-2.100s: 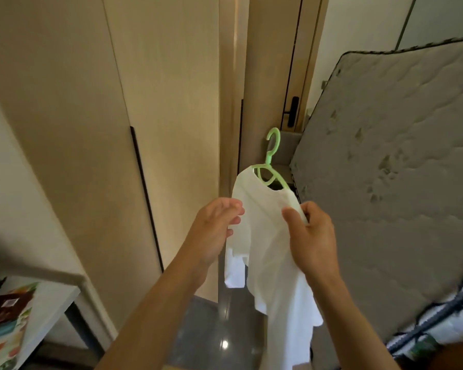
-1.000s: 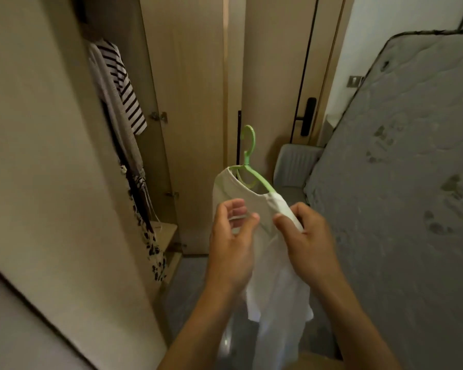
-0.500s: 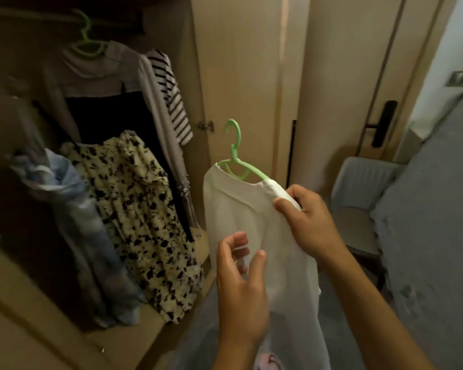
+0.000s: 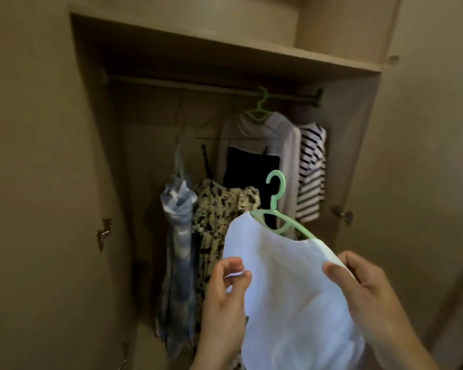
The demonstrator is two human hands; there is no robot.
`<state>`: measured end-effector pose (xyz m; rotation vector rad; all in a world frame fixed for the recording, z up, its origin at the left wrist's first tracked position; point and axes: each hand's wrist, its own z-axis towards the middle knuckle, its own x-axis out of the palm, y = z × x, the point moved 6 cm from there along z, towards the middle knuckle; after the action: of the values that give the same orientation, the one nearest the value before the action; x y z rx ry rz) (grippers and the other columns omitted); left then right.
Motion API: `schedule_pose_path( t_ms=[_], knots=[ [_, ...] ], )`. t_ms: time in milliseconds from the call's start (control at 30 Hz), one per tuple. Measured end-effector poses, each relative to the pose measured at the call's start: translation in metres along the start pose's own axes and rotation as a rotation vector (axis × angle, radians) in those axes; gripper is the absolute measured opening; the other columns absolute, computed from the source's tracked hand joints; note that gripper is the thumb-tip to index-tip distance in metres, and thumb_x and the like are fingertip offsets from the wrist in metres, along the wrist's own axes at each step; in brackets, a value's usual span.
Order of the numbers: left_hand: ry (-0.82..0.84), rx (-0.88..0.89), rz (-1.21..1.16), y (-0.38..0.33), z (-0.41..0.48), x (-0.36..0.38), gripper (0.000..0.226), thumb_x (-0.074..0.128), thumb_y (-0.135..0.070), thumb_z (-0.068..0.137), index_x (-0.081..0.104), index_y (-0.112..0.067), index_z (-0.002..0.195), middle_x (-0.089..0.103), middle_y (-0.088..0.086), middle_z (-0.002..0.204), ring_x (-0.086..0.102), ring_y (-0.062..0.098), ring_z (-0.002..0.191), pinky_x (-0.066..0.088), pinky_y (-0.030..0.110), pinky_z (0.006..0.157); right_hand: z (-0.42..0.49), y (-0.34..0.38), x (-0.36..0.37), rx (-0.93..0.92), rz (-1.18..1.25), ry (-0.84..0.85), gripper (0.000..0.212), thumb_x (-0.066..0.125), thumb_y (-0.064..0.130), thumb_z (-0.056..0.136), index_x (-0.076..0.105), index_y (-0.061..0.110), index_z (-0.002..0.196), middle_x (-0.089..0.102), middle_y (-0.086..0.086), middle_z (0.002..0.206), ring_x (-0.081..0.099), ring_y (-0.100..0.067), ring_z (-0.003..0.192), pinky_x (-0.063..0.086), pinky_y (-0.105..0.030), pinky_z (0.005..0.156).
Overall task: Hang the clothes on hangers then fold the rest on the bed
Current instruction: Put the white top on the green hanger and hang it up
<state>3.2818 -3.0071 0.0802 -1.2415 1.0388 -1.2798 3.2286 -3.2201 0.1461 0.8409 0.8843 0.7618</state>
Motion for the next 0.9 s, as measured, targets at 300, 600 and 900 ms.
schedule_pose_path(
  t_ms=[300,600,900],
  knots=[
    [-0.214,0.116,0.048,-0.056,0.046,-0.028,0.011,0.060,-0.024,0.098,0.062,-0.026,0.109,0.063,-0.007,0.111,0.058,0.005,0.104,0.043,0.021,0.081,0.085,0.050,0.054,-0.125,0.133,0.249,0.035,0.064,0.025,0.092,0.046,0.001,0.074,0.036,0.002,0.055,0.034,-0.011,0.049,0.027,-0.032,0.057],
    [-0.299,0.294,0.102,-0.130,0.130,-0.102,0.012,0.058,-0.027,0.098,0.062,-0.026,0.110,0.064,-0.003,0.109,0.059,0.008,0.096,0.043,0.012,0.067,0.176,0.126,0.170,-0.209,0.237,0.259,0.036,0.065,0.024,0.092,0.042,0.015,0.066,0.030,0.010,0.048,0.029,-0.010,0.046,0.025,-0.033,0.054],
    [-0.311,0.362,0.097,-0.184,0.196,-0.143,0.013,0.059,-0.030,0.099,0.062,-0.024,0.110,0.062,0.001,0.112,0.058,0.017,0.105,0.052,0.035,0.091,0.281,0.214,0.284,-0.142,0.271,0.223,0.026,0.059,0.041,0.097,0.063,0.016,0.092,0.061,-0.005,0.081,0.059,-0.023,0.072,0.048,-0.038,0.067]
  ],
)
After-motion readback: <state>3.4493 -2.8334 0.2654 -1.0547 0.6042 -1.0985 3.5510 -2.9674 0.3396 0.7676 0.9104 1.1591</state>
